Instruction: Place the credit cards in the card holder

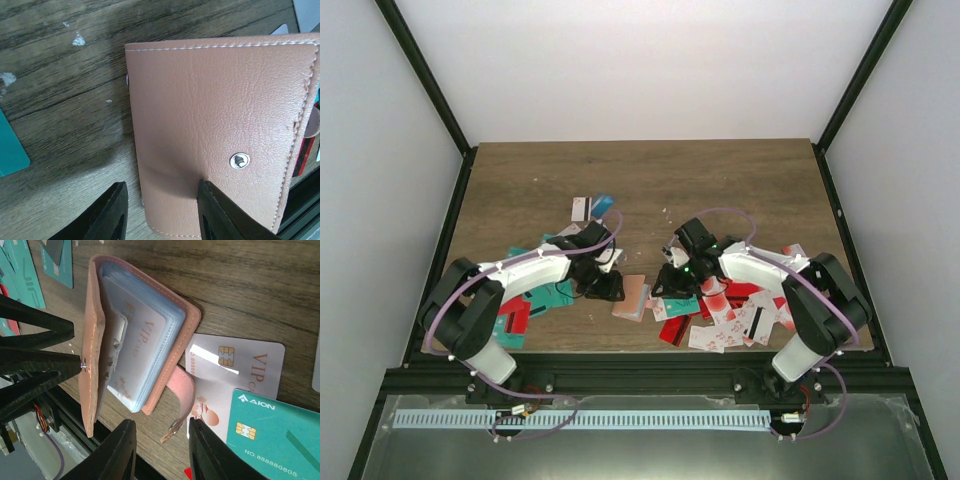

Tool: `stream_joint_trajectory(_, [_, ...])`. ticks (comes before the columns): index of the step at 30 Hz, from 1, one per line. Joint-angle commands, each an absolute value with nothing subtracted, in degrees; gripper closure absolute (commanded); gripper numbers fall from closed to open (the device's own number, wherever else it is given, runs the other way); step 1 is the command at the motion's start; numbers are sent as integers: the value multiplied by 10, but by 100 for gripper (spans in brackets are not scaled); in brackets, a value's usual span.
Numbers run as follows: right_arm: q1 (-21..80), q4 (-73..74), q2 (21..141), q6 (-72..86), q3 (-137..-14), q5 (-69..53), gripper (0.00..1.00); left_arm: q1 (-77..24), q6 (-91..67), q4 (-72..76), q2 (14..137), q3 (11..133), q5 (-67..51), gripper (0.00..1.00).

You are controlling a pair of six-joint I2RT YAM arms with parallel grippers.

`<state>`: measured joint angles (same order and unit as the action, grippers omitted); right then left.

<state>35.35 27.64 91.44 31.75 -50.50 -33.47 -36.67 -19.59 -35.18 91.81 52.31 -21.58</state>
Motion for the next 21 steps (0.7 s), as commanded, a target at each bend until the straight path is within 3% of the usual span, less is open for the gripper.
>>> stream_joint_trajectory(1, [357, 272, 925, 310, -529, -346, 69, -369, -184, -339, 923, 520, -228, 59])
stream_joint_trajectory(9, [361, 277, 929, 313, -521, -339, 81, -370, -185, -335, 927, 518, -231, 60])
stream_joint_trajectory(16, [362, 280, 930, 315, -519, -334, 83, -372, -184, -333, 929, 517, -234, 59])
stream_joint_trajectory(21, [364, 286, 933, 315, -518, -328, 79, -373, -185, -333, 928, 516, -235, 59])
